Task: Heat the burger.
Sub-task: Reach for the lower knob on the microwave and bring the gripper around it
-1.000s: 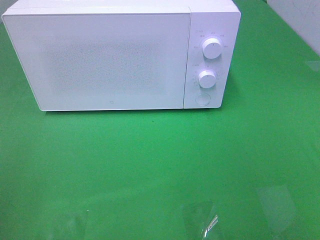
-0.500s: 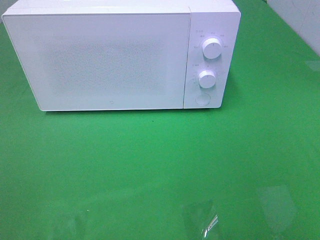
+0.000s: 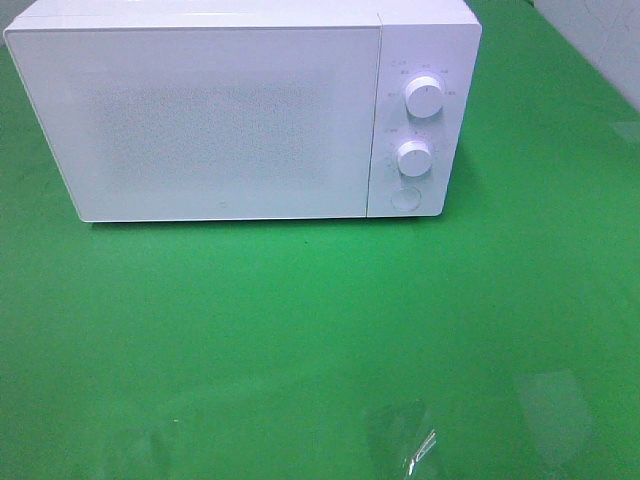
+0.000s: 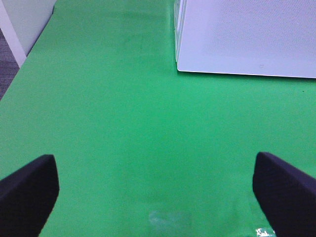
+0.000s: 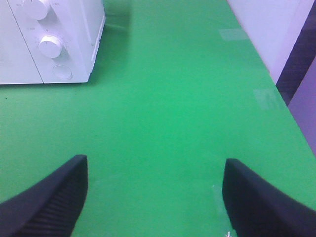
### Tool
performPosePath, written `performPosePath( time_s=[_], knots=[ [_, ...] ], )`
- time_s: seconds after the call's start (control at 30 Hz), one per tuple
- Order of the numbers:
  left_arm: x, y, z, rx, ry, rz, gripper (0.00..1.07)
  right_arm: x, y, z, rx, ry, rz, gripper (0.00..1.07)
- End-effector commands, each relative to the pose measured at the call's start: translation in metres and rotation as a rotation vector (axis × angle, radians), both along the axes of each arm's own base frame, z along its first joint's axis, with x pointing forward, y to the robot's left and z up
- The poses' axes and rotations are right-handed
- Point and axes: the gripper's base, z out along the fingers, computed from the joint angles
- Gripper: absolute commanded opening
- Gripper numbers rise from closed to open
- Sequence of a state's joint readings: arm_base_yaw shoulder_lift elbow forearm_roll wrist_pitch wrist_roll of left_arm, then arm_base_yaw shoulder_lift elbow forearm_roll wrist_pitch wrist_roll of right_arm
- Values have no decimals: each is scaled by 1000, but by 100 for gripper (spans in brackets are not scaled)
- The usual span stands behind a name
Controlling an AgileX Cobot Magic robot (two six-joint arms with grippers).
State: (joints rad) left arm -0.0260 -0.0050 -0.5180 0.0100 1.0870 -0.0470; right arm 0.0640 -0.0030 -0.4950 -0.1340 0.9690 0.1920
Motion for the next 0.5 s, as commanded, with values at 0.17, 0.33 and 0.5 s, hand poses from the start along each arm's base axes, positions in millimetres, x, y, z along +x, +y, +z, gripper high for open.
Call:
performPosePath(
  time_s=[0.17,0.33,0.5],
  knots=[
    [-2,-1,1,-8,-33,-3,100,-4,0,1,-13,-33,0,73],
    [-2,-1,1,-8,-33,-3,100,-4,0,1,-13,-33,0,73],
    [-2,-1,1,-8,-33,-3,100,-4,0,1,-13,-33,0,73]
  ],
)
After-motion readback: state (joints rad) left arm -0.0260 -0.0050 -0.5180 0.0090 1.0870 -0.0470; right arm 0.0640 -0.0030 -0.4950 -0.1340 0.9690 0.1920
